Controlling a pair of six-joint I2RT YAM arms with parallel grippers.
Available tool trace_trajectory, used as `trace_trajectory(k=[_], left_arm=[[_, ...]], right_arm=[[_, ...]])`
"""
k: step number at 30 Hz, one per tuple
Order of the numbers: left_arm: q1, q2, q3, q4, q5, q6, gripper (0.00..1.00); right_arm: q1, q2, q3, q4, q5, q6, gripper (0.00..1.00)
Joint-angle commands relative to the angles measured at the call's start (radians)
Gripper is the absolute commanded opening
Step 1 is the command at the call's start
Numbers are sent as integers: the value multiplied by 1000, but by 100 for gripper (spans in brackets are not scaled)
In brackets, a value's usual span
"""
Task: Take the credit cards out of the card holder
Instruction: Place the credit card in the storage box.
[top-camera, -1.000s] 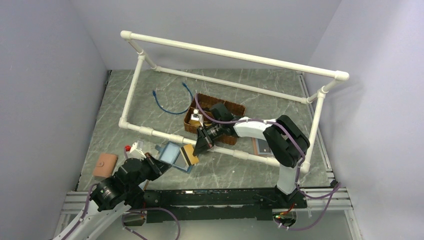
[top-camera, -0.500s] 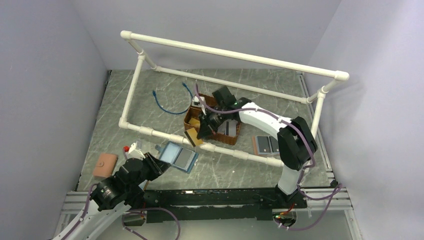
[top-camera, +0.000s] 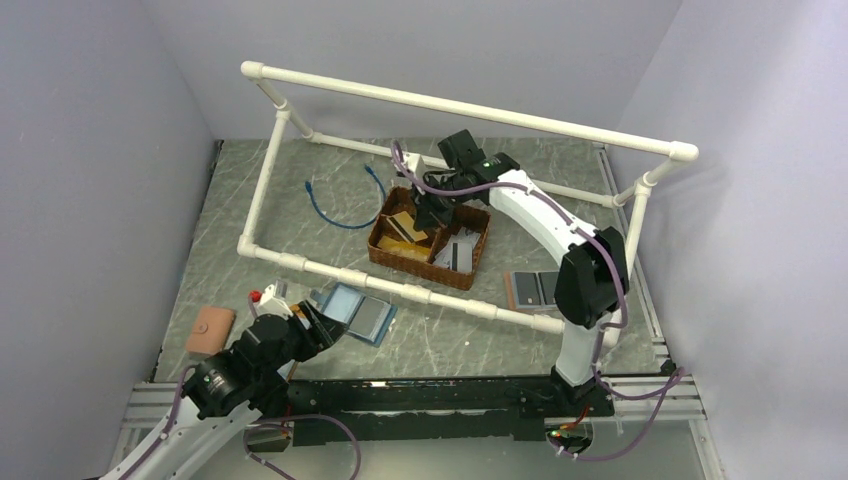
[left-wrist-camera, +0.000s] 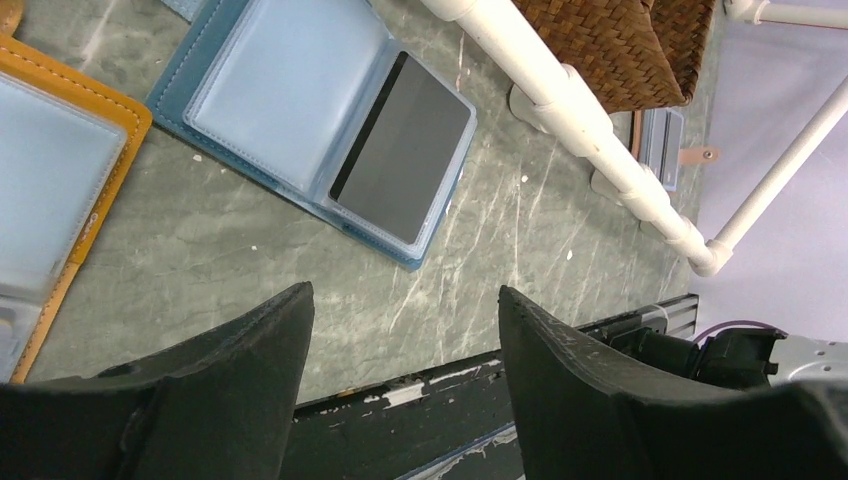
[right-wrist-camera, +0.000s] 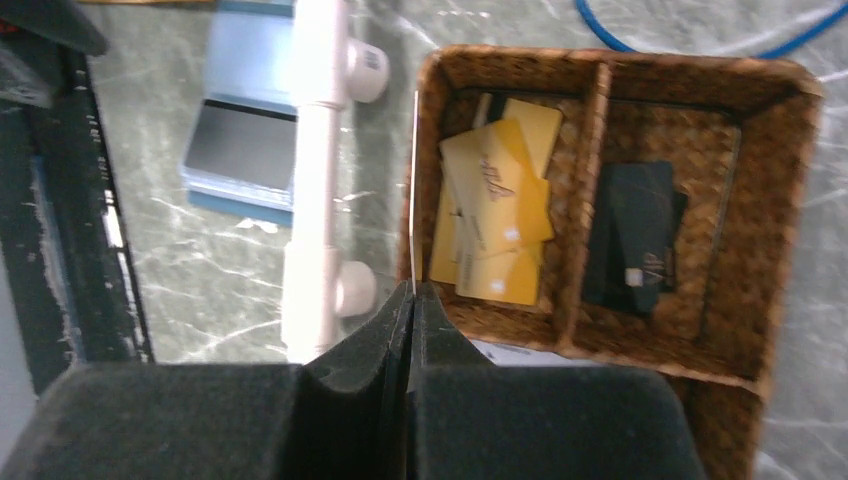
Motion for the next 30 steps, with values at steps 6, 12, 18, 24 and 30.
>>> trace_trajectory(k=[6, 12, 18, 24, 30], left_arm=[[1, 65, 48, 63, 13, 36, 75], [0, 100, 56, 73, 16, 48, 77], [0, 107, 59, 70, 14, 45, 77], [1, 92, 57, 67, 11, 41, 77], [0, 90, 53, 65, 16, 39, 77]], right_arm=[[-11, 156, 176, -177, 68, -105, 0], [-11, 235, 228, -196, 61, -99, 0], [-11, 283, 259, -217, 49, -102, 0], [-10, 305, 269, -222, 39, -101, 0], [-11, 319, 279, -227, 40, -101, 0]])
